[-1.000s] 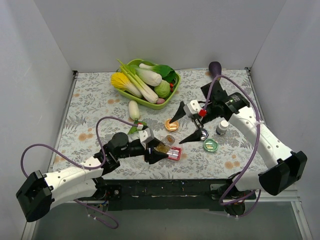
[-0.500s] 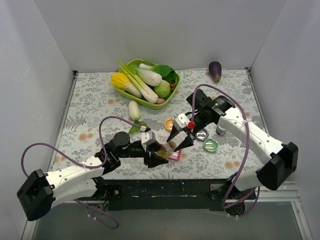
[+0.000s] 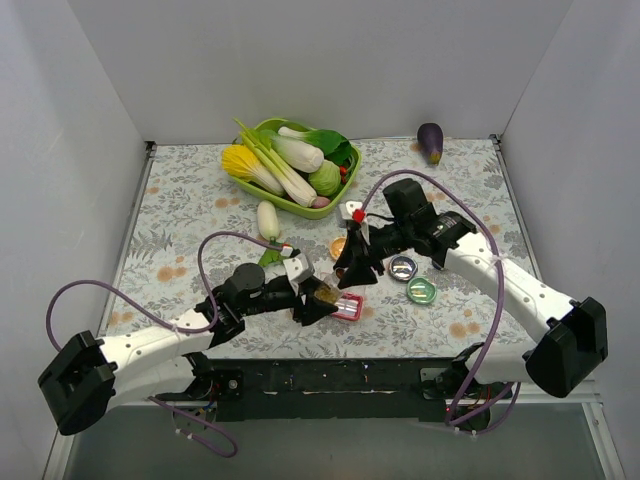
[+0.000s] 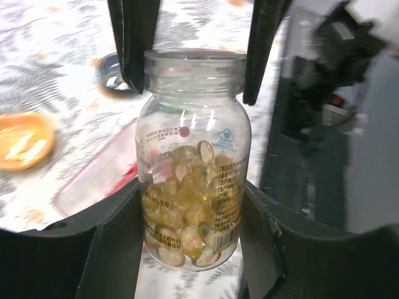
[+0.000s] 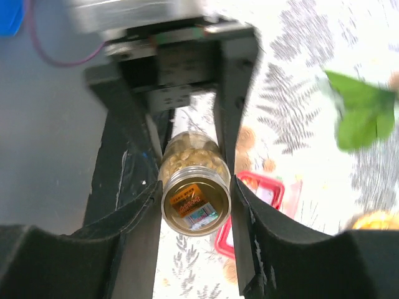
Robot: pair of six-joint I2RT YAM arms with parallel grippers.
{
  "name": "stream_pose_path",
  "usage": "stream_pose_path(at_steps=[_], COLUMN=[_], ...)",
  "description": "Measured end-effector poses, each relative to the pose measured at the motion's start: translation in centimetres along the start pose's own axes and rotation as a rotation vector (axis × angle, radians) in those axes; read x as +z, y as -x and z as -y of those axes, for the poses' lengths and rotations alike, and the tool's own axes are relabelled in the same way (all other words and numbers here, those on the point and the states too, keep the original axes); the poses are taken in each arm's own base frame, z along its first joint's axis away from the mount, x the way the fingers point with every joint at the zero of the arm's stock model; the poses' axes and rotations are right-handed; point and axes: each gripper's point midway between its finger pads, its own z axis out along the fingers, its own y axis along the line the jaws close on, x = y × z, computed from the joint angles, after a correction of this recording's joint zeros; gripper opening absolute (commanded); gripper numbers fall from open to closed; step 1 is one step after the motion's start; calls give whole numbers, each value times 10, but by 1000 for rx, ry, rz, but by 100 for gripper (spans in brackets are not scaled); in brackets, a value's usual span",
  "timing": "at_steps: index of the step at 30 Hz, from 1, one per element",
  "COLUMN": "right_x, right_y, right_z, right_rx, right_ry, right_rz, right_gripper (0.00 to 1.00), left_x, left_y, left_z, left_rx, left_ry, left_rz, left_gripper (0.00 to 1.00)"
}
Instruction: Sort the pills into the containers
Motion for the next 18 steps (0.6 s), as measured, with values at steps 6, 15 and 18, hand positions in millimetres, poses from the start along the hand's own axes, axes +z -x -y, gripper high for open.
stream_pose_path(at_steps=[6, 15, 18], right_x=[-9, -35, -42], right_y=[-27, 20, 33], right_z=[56, 46, 31], right_rx=[408, 138, -19], right_ry=[-246, -148, -111], right_rz=[43, 97, 101], right_gripper=[74, 94, 91], left_x=[16, 15, 7], left_y=[-15, 23, 25], left_z=[-56, -65, -52], left_rx=[55, 135, 141], left_ry=[248, 297, 251], left_rz=[-43, 81, 101], left_gripper=[0, 0, 0])
